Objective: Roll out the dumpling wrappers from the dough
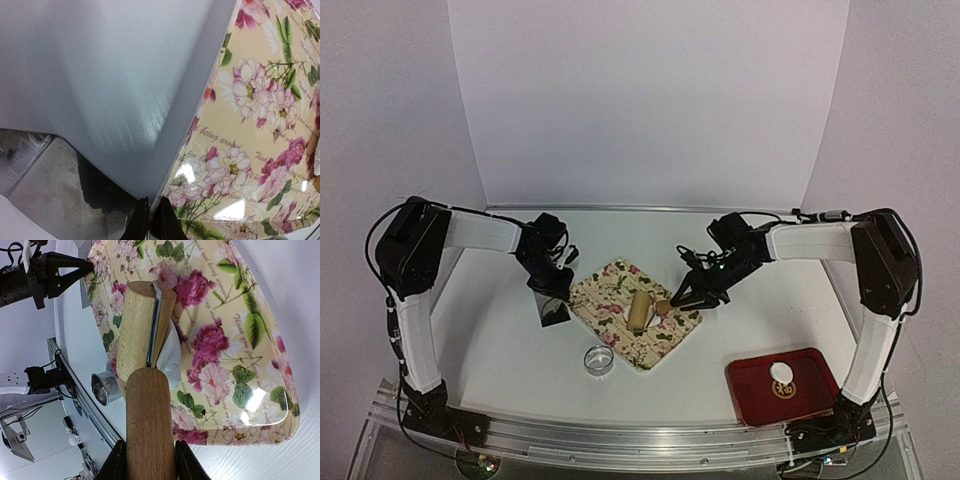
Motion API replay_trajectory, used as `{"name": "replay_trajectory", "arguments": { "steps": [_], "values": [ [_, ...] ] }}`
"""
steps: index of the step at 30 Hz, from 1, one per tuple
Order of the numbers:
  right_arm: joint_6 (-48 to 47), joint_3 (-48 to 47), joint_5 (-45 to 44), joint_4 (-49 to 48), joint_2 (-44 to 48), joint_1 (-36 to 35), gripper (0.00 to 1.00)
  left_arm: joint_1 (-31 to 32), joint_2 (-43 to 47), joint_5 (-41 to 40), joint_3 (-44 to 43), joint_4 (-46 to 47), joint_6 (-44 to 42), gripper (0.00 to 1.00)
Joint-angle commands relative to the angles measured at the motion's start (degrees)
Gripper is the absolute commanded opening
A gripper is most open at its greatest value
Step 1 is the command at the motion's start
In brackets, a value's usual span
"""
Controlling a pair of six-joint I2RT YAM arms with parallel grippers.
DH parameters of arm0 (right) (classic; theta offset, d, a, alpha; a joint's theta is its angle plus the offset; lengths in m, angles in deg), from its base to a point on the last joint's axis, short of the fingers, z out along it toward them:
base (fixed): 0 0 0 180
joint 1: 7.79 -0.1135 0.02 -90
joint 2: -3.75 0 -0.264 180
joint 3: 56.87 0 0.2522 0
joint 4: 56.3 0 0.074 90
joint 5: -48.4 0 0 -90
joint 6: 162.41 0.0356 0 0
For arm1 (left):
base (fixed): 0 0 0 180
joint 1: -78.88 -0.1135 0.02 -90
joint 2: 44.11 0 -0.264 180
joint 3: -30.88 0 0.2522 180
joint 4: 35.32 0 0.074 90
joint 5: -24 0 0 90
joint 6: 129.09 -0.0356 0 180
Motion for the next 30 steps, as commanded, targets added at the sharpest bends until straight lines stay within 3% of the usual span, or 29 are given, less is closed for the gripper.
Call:
{"name": "replay_trajectory", "arguments": {
  "steps": [1, 6, 12, 18, 30],
  "values": [
    [-0.5, 0.1, -28.6, 28.8, -4.8, 0.1, 0.00, -2.0, 2.5, -2.2, 2.7, -5.4, 0.4, 0.00],
    [-0.6, -13.1, -17.8, 28.8, -1.5, -3.7, 0.00, 0.2, 5.7, 0.6, 4.2, -4.9, 5.9, 0.00],
    [2.3, -23.9, -12.5, 28.8, 1.5, -7.7, 0.00, 1.0, 7.8, -0.5, 7.5, -4.7, 8.3, 0.00],
    [4.6, -23.5, -13.0, 28.8, 5.6, -7.9, 0.00, 1.1, 8.2, -2.4, 7.2, -6.1, 7.3, 0.00],
    [2.7, -20.7, -15.8, 28.6, 0.0, -7.5, 0.00, 1.4, 6.3, -2.3, 5.0, -6.0, 6.8, 0.00]
  ]
}}
